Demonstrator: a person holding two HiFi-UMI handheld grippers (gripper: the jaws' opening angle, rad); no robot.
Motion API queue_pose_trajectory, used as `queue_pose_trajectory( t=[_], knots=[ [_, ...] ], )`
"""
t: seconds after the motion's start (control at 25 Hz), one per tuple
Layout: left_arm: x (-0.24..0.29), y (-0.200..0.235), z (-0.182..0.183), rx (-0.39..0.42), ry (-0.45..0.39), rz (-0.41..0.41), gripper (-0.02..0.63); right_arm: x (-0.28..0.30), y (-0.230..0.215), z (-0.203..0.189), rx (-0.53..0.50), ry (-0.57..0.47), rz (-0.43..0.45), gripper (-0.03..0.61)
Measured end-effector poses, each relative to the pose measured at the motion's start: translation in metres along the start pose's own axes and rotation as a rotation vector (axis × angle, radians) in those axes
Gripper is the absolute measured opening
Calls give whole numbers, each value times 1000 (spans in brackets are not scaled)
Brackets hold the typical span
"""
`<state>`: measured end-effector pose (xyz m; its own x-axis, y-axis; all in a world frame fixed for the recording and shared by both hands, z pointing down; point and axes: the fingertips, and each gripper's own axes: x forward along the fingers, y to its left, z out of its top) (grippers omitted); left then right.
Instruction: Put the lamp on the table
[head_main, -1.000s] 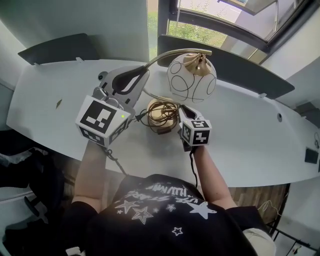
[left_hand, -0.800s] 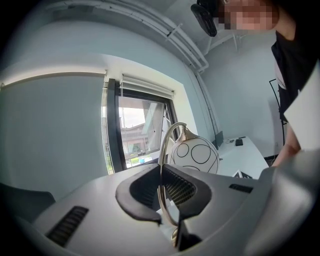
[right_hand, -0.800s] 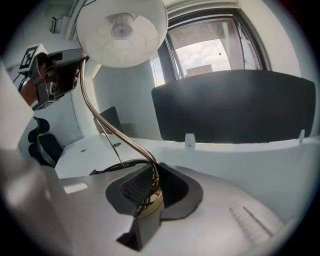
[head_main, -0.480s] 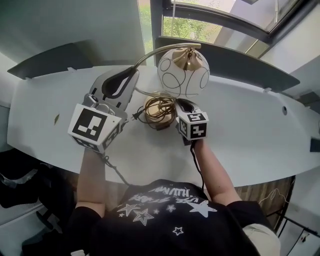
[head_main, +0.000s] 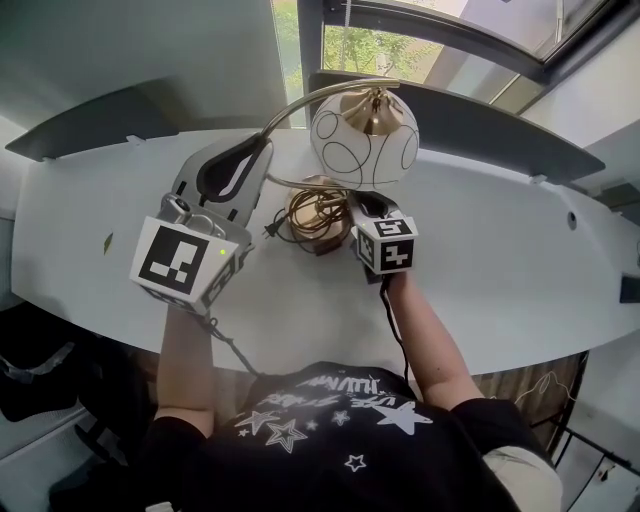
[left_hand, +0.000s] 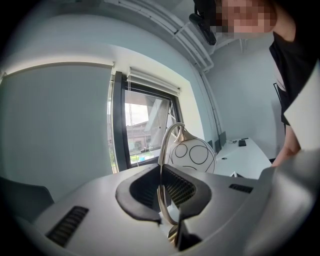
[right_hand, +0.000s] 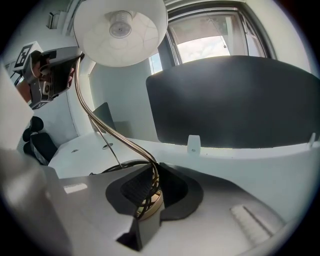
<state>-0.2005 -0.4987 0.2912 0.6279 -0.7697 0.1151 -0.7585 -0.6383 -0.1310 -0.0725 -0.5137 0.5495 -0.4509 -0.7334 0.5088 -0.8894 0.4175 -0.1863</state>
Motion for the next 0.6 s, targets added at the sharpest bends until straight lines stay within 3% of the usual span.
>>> queue_pose_trajectory(
  t=[0.6],
  knots=[
    [-9,2,-7,-25,-16,5,37,1,6,2,6,-13,16,40]
  ],
)
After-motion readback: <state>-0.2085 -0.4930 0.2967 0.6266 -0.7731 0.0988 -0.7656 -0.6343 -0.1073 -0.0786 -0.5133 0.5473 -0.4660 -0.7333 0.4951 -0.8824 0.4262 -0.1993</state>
